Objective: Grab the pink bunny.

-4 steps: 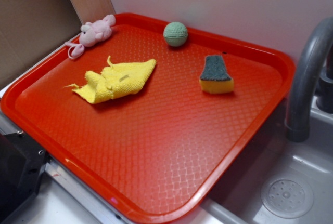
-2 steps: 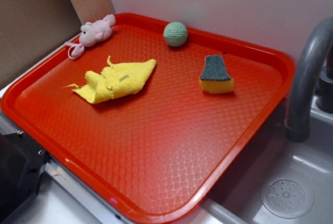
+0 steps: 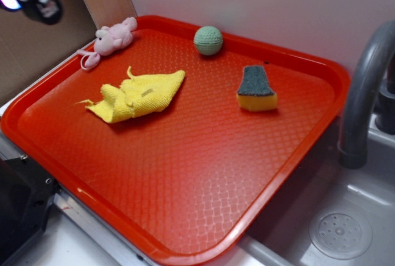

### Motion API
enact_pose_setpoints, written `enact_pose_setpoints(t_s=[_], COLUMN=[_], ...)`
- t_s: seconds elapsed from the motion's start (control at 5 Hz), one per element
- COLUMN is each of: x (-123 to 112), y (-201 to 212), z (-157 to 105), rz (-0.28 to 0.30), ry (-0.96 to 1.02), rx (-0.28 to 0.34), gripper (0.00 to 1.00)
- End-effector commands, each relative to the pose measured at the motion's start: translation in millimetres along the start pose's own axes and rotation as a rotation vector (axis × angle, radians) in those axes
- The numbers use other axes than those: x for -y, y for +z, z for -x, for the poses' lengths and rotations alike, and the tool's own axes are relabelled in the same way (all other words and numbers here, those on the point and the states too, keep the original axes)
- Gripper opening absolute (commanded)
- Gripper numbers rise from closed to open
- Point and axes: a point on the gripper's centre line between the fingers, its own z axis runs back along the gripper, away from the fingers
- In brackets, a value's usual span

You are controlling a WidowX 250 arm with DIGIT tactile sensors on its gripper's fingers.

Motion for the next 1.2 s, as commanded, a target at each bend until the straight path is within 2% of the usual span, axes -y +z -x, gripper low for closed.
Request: enact_pose_setpoints(t_s=[0.0,0.4,1.0], x=[-34,-62,-62], y=[-40,-80,-80], z=[-31,-54,-54], rz=[-0.074,-0.069,-0.069], ry=[0.067,0.14,0.14], rx=[0.145,0.129,0.129], gripper=[1.0,1.0,1.0])
